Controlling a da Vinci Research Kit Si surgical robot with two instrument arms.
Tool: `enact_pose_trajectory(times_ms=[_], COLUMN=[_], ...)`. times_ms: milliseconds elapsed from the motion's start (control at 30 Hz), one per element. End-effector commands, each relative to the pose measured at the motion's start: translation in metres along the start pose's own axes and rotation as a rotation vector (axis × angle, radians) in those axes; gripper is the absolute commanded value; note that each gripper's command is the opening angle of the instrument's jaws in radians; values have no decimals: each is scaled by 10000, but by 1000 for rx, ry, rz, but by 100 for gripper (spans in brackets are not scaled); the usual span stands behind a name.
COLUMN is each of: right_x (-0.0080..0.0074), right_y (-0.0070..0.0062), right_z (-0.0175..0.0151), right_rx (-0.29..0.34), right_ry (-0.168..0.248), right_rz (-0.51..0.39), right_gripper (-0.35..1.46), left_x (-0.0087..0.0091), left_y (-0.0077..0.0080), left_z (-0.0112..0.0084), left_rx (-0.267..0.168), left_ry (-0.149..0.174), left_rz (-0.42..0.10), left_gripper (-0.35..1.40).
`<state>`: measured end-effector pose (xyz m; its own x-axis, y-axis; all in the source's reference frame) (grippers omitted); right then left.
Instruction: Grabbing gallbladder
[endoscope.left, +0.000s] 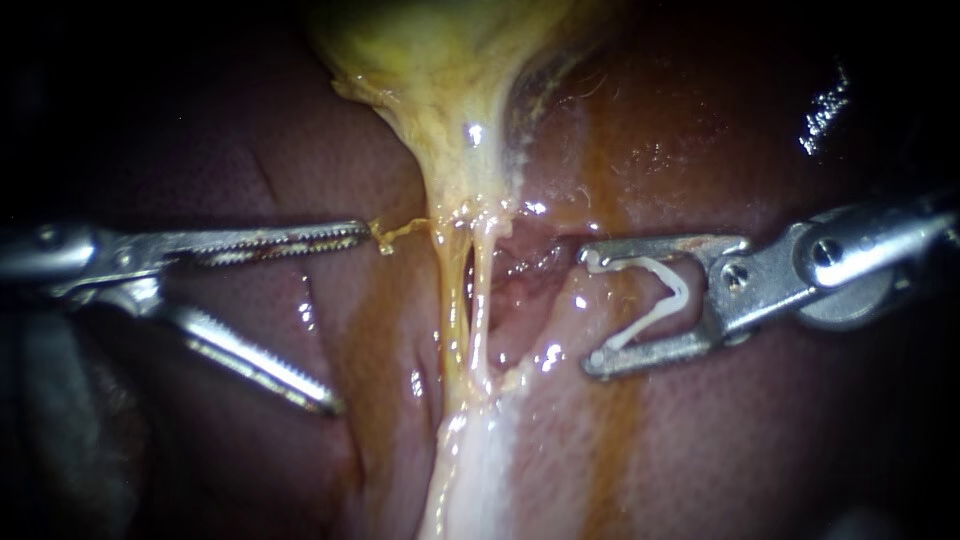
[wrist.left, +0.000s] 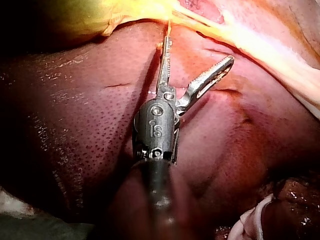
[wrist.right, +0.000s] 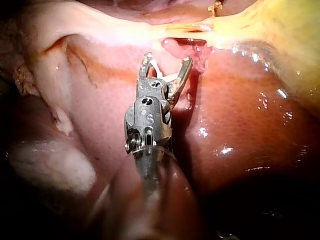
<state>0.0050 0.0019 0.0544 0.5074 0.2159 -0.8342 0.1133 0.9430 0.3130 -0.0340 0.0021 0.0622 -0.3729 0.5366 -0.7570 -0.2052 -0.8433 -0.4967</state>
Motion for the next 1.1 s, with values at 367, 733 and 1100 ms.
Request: enact_pose_trajectory(times_ms=[367, 733, 1100], right_x=[0, 0, 0], right_y=[0, 0, 0], right_z=[0, 0, 0], right_rx=[0, 0, 0], right_ry=[0, 0, 0], right_rz=[0, 0, 0], right_gripper=[50, 50, 50], left_x=[25, 21, 13], left_y=[-37, -75, -75], left_z=[-9, 20, 22], left_rx=[11, 27, 42], left_ry=[1, 2, 2], left_rz=[-20, -22, -29], left_gripper=[79, 47, 22])
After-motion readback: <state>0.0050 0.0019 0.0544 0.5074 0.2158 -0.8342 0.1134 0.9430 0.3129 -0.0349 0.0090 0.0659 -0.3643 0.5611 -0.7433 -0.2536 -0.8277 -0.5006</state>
